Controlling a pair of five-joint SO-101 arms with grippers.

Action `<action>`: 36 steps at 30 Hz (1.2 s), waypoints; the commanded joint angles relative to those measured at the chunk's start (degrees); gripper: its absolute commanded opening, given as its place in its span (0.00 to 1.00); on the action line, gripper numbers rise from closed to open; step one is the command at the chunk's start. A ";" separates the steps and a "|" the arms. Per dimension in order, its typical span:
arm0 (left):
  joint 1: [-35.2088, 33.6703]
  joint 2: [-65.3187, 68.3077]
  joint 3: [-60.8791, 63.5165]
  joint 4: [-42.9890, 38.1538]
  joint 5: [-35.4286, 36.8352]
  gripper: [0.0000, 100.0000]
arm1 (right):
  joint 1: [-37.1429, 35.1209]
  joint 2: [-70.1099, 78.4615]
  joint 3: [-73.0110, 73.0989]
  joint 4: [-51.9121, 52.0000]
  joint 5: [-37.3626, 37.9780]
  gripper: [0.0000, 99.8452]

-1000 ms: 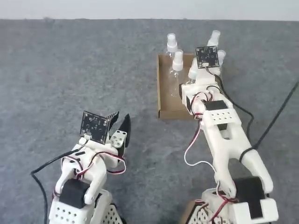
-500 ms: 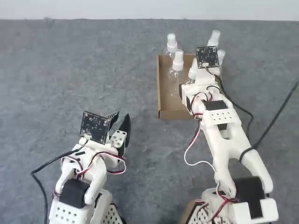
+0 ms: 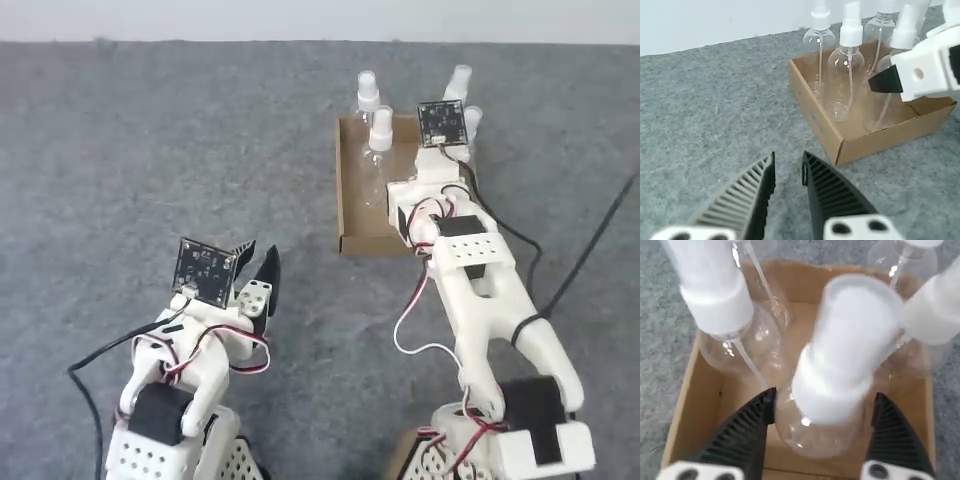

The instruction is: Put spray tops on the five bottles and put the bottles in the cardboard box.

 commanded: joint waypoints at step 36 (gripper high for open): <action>-0.09 -0.70 -0.22 -1.58 0.18 0.08 | 0.40 -34.33 -7.12 28.70 3.78 0.23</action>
